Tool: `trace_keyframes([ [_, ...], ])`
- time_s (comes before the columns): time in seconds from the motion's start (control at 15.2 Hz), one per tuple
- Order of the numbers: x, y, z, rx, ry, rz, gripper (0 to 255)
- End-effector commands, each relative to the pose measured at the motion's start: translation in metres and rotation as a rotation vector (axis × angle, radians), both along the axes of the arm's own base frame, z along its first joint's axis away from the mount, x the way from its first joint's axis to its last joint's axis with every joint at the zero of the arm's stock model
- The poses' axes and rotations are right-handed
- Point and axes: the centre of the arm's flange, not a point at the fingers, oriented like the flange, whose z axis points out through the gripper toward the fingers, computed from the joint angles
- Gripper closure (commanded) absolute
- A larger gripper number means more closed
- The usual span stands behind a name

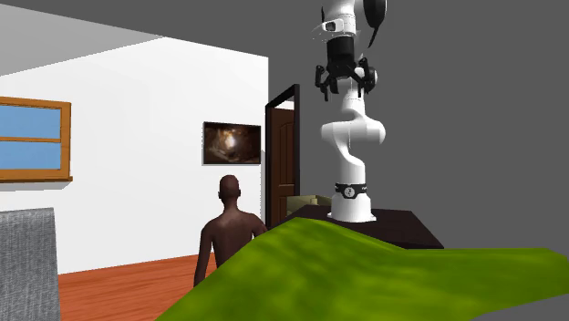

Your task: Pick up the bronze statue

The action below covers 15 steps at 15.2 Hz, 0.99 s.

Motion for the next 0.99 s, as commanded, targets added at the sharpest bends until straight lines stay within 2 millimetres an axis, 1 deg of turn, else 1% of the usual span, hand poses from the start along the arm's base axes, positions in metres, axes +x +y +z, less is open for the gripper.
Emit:
trace_keyframes([
  [0.0,0.0,0.0,0.0,0.0,0.0,0.0,0],
  [0.92,0.112,-0.026,-0.122,0.023,-0.145,-0.167,0],
])
